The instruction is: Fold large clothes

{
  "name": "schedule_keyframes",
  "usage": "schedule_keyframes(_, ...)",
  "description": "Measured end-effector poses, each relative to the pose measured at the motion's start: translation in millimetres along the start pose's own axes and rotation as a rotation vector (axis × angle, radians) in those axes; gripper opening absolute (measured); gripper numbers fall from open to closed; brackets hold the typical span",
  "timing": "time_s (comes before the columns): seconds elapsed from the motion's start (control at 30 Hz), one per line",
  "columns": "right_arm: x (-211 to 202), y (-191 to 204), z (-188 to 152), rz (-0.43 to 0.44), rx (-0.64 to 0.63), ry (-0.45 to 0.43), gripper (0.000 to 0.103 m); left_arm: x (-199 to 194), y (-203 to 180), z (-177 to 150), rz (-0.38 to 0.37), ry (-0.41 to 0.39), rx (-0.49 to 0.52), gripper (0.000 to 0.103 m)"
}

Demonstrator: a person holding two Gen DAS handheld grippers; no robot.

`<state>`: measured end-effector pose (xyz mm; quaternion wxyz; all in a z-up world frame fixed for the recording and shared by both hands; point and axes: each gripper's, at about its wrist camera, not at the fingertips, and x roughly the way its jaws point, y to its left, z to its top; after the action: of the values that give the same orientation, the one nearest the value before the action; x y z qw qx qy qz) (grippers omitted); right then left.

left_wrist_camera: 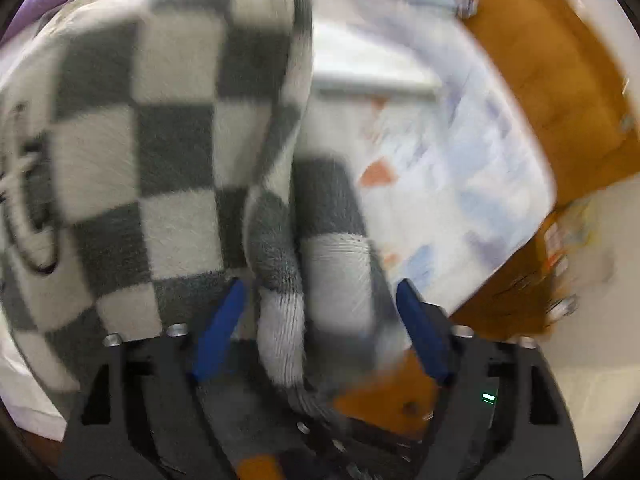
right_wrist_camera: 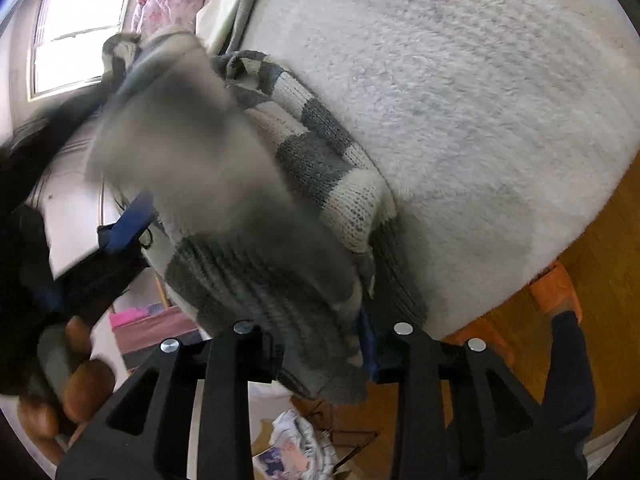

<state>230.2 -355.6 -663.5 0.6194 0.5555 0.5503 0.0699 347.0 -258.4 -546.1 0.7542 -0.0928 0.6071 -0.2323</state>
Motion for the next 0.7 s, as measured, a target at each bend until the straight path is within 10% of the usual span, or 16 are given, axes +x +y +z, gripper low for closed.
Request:
schedule_keyframes(0.1, -10.5, -6.6, 1.4, -0.038, 0.026, 0.011, 0.036, -53.7, 23.1, -4.7, -0.056, -0.129, -0.078, 0.084)
schedule_keyframes(0.33, -69.6, 34.0, 3.2, -0.256, -0.238, -0.048, 0.03, -86.3, 146.8, -32.5, 0.442, -0.123, -0.294, 0.084)
schedule_keyframes(0.53, -27.2, 118.1, 20.4, -0.23, -0.587, -0.036, 0.018, -32.0, 176.3, -43.7, 0.439, 0.034, -0.298, 0.082)
schedule_keyframes(0.7, 32.5, 92.2, 57.0, -0.491, -0.616, 0.019, 0.009, -28.6, 194.6, -36.1, 0.395, 0.059, -0.345, 0.087)
